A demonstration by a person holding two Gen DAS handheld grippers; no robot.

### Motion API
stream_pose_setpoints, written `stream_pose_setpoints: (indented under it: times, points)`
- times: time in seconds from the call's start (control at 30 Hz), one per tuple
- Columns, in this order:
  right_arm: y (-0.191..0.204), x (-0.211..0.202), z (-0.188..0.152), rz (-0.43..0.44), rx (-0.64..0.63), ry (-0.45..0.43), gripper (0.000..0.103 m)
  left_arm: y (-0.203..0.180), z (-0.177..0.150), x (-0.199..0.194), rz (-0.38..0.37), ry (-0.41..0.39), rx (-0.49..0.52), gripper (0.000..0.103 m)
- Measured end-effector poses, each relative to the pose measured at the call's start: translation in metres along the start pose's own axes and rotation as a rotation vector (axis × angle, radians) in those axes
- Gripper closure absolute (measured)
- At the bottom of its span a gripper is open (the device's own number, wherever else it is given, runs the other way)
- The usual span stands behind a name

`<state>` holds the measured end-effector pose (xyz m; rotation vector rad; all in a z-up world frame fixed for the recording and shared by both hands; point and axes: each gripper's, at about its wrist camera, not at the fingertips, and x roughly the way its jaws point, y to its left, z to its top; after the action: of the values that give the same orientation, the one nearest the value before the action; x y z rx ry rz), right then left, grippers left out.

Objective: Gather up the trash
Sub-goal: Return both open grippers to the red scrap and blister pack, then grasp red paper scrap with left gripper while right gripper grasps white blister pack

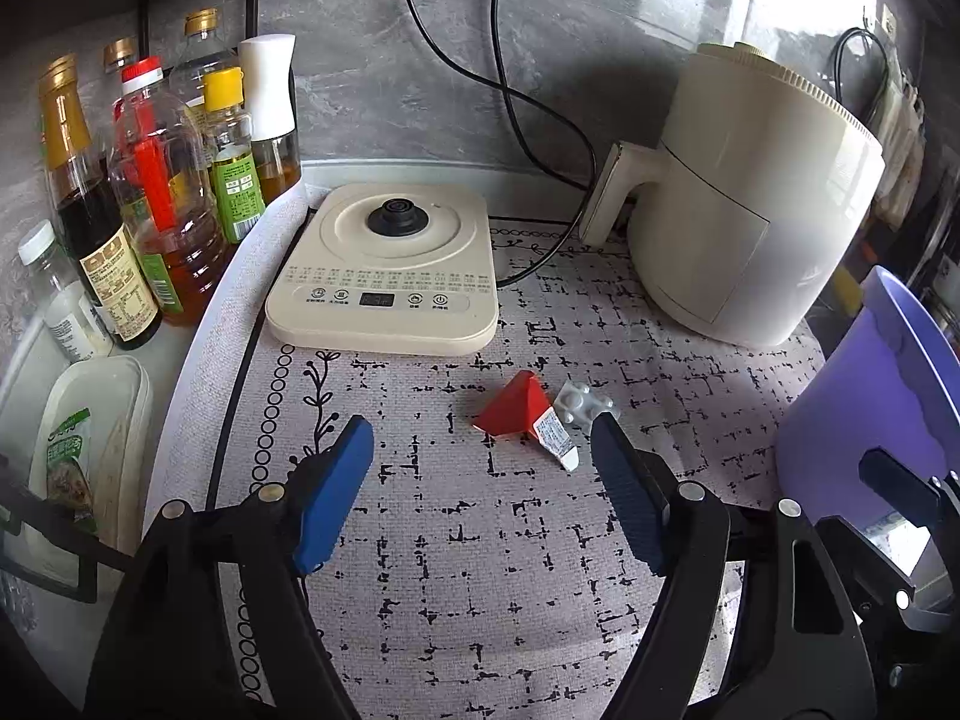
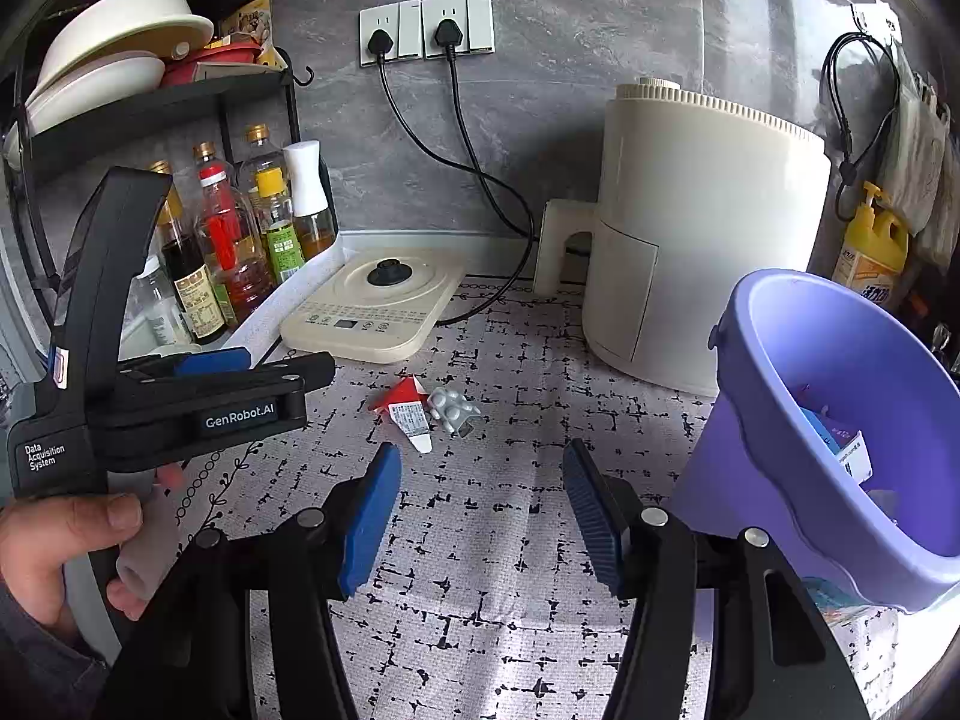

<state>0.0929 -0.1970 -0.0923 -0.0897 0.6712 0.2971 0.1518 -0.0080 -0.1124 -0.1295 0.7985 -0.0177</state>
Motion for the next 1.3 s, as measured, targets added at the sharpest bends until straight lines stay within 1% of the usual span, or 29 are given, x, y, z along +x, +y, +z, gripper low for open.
stream_pose_setpoints:
  times: [0.1,0.33,0.47,0.53,0.63,0.67,0.7,0.73,0.77,0.83,1.0,1.13,1.3]
  points:
    - [-0.002,0.002,-0.002,-0.019,0.002,0.007,0.047,-0.004,0.001,0.021,-0.01,0.033,0.014,0.033]
    - [-0.004,0.007,-0.007,-0.061,0.01,0.028,0.047,-0.01,0.003,0.063,-0.037,0.091,0.056,0.036]
    - [-0.005,0.006,-0.008,-0.09,0.013,0.032,0.047,-0.01,0.003,0.081,-0.047,0.117,0.069,0.038]
    - [-0.006,0.007,-0.008,-0.104,0.015,0.034,0.047,-0.01,0.002,0.088,-0.053,0.131,0.074,0.042]
    - [-0.007,0.01,-0.01,-0.117,0.022,0.04,0.047,-0.01,-0.001,0.092,-0.082,0.135,0.073,0.052]
    - [-0.007,0.011,-0.011,-0.118,0.024,0.043,0.047,-0.011,-0.002,0.092,-0.091,0.132,0.075,0.059]
    - [-0.008,0.013,-0.011,-0.117,0.025,0.046,0.047,-0.012,-0.002,0.09,-0.081,0.125,0.082,0.068]
    - [-0.008,0.015,-0.011,-0.115,0.025,0.048,0.047,-0.013,-0.002,0.088,-0.069,0.119,0.09,0.071]
    - [-0.007,0.017,-0.011,-0.112,0.025,0.049,0.047,-0.012,-0.001,0.086,-0.067,0.119,0.091,0.08]
    - [-0.006,0.021,-0.01,-0.099,0.024,0.049,0.047,-0.007,-0.002,0.082,-0.068,0.125,0.079,0.081]
    - [0.001,0.037,-0.006,-0.057,0.009,0.059,0.047,0.009,-0.001,0.064,-0.03,0.087,0.051,0.082]
    - [0.008,0.052,-0.002,-0.019,-0.011,0.071,0.047,0.021,0.0,0.051,0.017,0.06,0.025,0.082]
    - [0.015,0.072,0.006,0.031,-0.035,0.079,0.047,0.035,0.003,0.044,0.079,0.049,-0.012,0.082]
